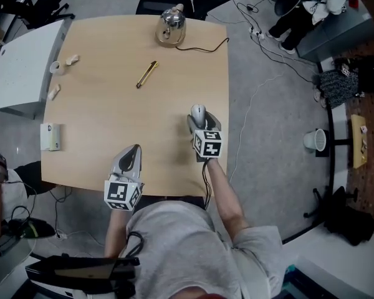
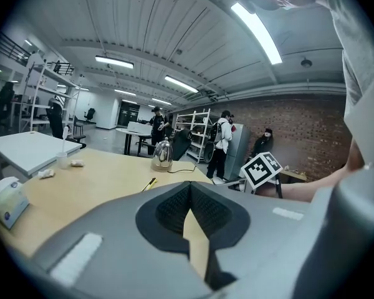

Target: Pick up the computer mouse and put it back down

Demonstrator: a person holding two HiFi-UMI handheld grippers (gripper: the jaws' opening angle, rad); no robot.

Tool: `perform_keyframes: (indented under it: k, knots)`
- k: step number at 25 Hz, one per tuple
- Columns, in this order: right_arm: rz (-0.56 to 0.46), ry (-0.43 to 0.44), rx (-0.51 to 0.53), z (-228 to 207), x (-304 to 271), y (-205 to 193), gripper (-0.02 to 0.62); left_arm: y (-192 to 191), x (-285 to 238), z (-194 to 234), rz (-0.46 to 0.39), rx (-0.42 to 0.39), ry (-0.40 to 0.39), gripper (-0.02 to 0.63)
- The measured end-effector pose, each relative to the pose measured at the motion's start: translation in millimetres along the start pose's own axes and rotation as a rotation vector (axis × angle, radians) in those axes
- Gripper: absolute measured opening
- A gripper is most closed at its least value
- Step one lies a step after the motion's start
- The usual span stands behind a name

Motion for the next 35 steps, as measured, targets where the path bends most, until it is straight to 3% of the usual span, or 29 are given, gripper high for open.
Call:
perform_keyframes:
  k: [15, 35]
  knots:
    - [-0.188, 0.009, -0.015, 26.4, 82.7, 30.7, 0.296, 17.2, -1.4, -9.7, -0.046, -0.029, -0.046, 0.02]
    - [-0.265, -0.053, -0.078, 41.6, 159.0, 14.4, 0.296, 28.0, -10.7, -26.4, -0.067, -0.049, -0.127, 0.02]
Point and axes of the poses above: the fingertips, and each gripper's own axes: x backward along the fingers, z to its left, y out of its top, the point moved 6 cm from there along x, backward along the fingers, and after that the axes turned 5 degrees about -z, right-handed, at the moved point
